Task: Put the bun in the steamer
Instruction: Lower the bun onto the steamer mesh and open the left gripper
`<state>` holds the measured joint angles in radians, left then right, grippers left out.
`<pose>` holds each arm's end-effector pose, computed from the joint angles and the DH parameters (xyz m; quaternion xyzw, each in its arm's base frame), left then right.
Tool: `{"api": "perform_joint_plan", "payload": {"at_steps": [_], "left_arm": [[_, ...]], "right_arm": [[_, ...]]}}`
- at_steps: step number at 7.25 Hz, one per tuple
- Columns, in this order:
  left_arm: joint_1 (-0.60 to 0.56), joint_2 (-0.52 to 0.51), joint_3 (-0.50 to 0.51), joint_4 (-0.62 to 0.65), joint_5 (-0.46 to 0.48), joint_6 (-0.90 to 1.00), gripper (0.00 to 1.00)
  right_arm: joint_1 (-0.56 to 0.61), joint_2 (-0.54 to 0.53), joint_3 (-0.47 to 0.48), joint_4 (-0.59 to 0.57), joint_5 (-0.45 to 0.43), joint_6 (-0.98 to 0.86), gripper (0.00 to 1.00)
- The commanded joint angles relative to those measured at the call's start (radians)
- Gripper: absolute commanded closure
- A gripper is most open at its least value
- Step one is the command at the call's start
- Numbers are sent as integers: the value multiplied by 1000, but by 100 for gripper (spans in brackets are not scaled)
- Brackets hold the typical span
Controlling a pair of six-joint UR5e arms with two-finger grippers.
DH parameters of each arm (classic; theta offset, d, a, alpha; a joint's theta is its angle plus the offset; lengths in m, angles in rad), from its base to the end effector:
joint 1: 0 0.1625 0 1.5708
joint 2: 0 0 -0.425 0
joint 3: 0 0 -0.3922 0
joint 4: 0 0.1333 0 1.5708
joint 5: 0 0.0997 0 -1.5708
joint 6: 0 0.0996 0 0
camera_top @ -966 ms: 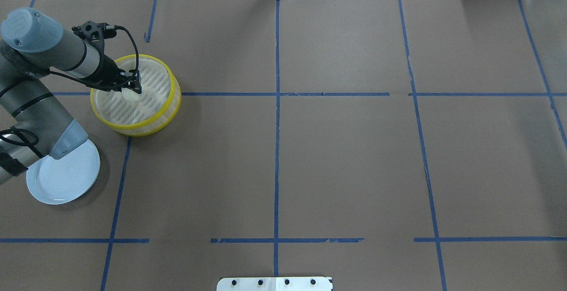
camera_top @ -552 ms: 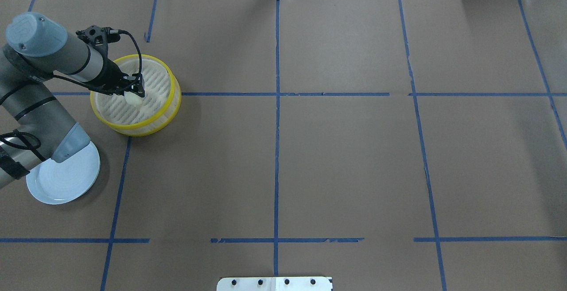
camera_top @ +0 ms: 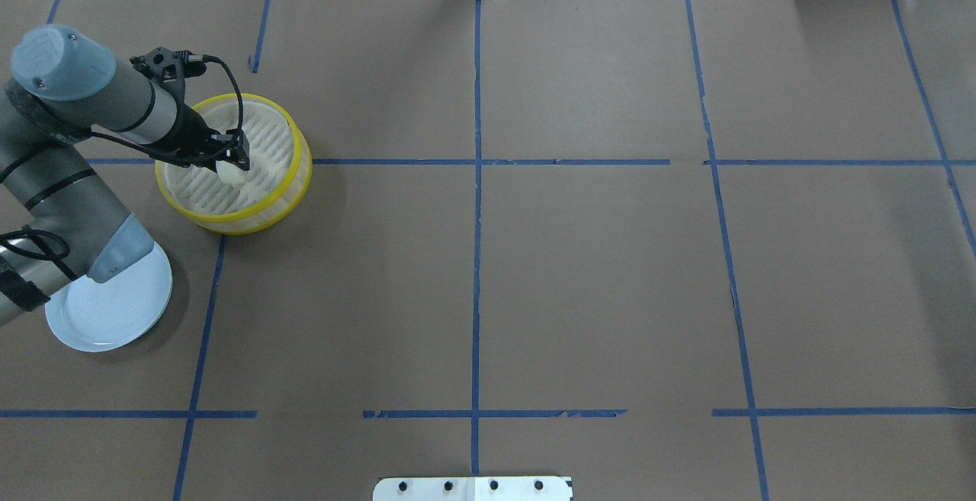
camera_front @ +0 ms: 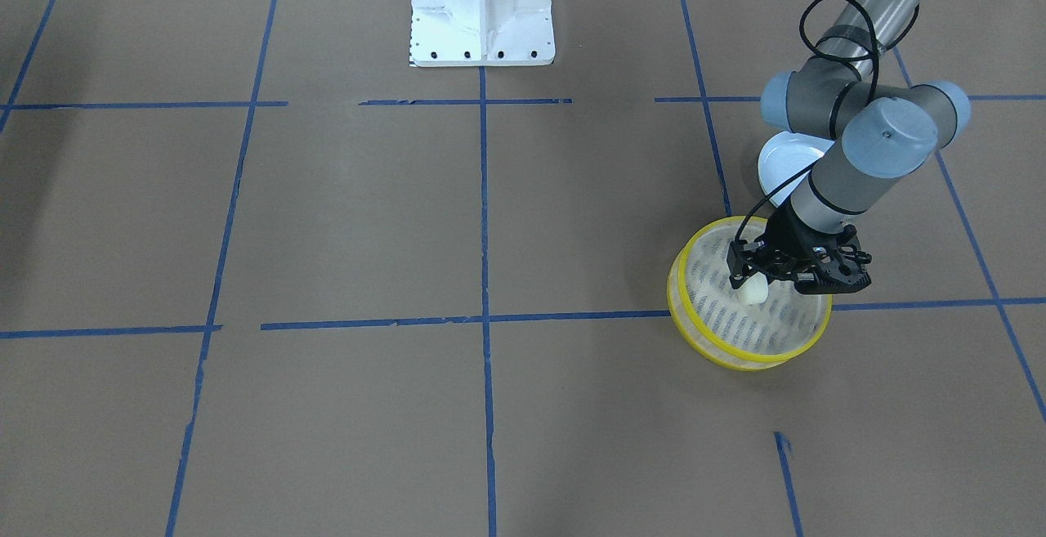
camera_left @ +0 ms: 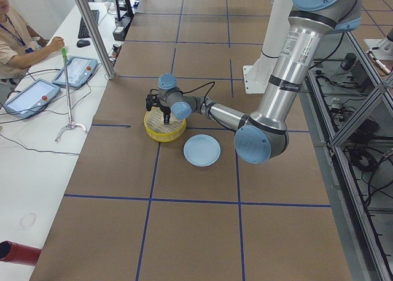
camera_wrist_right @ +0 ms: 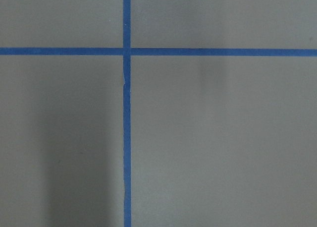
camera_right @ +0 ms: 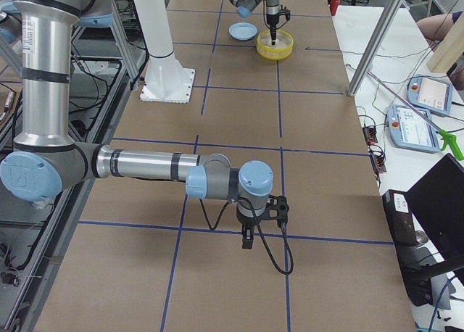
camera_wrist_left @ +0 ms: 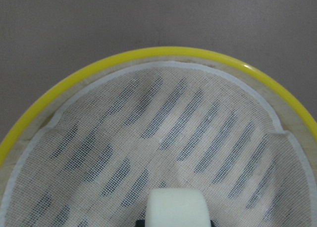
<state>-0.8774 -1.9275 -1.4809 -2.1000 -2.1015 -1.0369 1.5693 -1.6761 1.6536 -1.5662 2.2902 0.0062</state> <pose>0.3567 -0.5589 0.4462 0.0585 0.4415 -0.0519 0.8939 0.0670 -0.4459 0.6707 -0.0097 -0.3519 0.0053 0.9360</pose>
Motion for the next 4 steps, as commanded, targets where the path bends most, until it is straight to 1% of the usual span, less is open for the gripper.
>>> {"api": "perform_joint_plan", "payload": {"at_steps": [1, 2, 3, 4], "left_arm": [[3, 1, -1, 0, 0, 0, 42], [2, 2, -4, 0, 1, 0, 18], [-5, 13, -45, 0, -2, 6, 1], [-58, 36, -83, 12, -34, 18, 1]], "right_arm": [[0, 1, 0, 0, 0, 0, 0], [0, 1, 0, 0, 0, 0, 0], [0, 1, 0, 0, 0, 0, 0], [0, 1, 0, 0, 0, 0, 0]]}}
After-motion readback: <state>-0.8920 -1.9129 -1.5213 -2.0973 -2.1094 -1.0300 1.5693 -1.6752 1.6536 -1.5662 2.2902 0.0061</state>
